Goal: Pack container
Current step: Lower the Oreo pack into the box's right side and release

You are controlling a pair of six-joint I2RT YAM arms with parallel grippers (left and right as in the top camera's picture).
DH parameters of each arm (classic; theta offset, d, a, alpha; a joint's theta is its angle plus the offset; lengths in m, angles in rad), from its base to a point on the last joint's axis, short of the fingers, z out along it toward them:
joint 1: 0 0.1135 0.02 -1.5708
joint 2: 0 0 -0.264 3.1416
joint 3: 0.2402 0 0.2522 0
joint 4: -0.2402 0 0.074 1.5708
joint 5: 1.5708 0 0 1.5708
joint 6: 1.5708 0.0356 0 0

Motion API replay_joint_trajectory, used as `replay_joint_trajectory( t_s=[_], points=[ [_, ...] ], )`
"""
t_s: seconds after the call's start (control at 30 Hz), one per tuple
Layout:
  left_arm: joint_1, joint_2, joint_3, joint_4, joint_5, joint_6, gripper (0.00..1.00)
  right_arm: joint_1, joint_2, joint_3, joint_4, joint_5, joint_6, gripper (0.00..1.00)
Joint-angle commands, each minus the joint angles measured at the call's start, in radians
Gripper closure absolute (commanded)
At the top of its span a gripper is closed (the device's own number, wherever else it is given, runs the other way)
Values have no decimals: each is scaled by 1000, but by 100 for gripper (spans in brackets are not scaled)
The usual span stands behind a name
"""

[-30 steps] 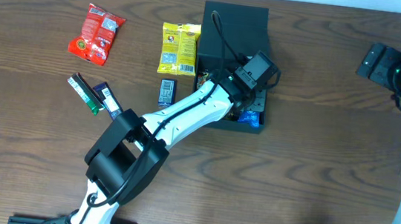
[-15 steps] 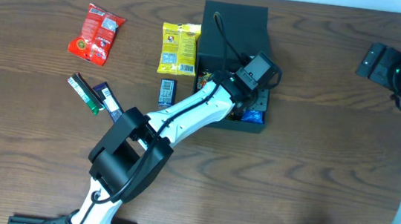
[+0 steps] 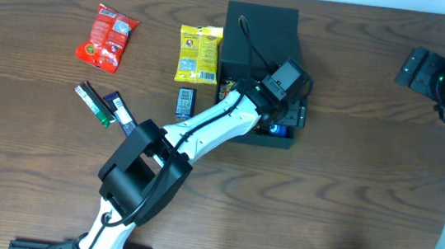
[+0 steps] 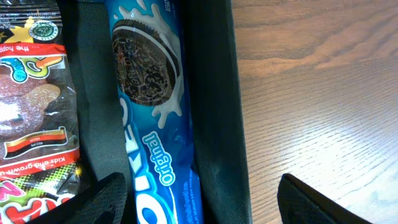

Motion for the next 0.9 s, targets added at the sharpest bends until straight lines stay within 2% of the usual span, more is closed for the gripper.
replay_joint_trajectory(
  t_s=[0.0,0.13,0.2,0.33,0.47,0.6,0.67,0.8,0.87],
  points=[
    [0,0,18,-2,0,10,21,-8,-17,15,0,-4,4,4],
    [0,-21,25,-2,-19,79,25,-8,-17,15,0,-4,4,4],
    [3,-37,26,-3,-52,121,30,-8,-17,15,0,-4,3,4],
    [32,-111,26,-58,-200,121,37,-8,-17,15,0,-3,3,4],
    [102,-231,26,-180,-391,99,33,-8,-17,15,8,-3,3,4],
    [201,-304,26,-296,-466,182,31,-8,-17,14,27,-3,-6,3],
    [257,-315,26,-372,-472,134,31,-8,-17,14,36,-3,-8,3],
    [403,-313,26,-540,-477,-94,32,-8,-15,14,72,-3,-8,2],
    [468,-313,26,-579,-476,-132,32,-8,-11,14,99,-3,-8,1]
  ],
)
